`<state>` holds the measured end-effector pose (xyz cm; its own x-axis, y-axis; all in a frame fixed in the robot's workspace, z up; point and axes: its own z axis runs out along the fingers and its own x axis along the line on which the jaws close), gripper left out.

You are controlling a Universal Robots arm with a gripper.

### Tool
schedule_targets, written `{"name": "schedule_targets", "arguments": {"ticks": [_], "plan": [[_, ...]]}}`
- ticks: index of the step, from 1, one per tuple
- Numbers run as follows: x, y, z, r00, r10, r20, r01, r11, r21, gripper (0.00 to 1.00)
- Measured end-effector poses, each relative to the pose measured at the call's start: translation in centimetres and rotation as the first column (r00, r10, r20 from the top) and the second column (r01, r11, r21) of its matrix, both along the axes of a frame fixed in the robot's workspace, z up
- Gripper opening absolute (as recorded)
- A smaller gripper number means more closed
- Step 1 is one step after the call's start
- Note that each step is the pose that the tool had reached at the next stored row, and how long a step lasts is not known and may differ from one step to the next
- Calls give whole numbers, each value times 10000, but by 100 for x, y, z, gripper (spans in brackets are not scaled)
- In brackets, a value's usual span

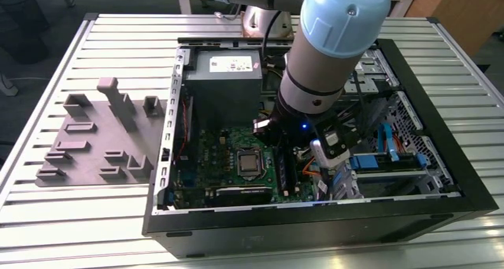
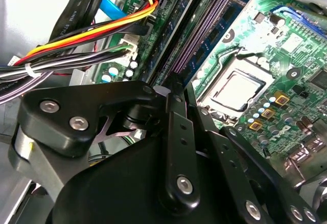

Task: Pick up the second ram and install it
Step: 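Press down the second ram until it locks into place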

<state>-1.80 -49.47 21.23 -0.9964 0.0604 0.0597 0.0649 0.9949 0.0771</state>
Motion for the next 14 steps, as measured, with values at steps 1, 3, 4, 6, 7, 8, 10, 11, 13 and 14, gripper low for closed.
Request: {"name": "schedule_targets", "arguments": {"ticks": [1,3,4,6,7,8,10,11,13,14], "plan": [[0,0,0,10000,6,0,-6,10000,0,14],[0,0,0,10000,13,0,-13,10000,0,14],[0,0,0,10000,18,0,-18,10000,1,14],[0,0,0,10000,22,0,-22,10000,2,14],[0,1,2,10000,23,0,-23,10000,3,14],[0,0,4,10000,23,0,-23,10000,1,14],[0,0,3,10000,23,0,-23,10000,3,14],[-1,0,4,10000,23,0,-23,10000,3,14],[-1,0,2,10000,27,-1,-27,10000,1,14],[0,0,0,10000,27,-1,-27,10000,1,14]]}}
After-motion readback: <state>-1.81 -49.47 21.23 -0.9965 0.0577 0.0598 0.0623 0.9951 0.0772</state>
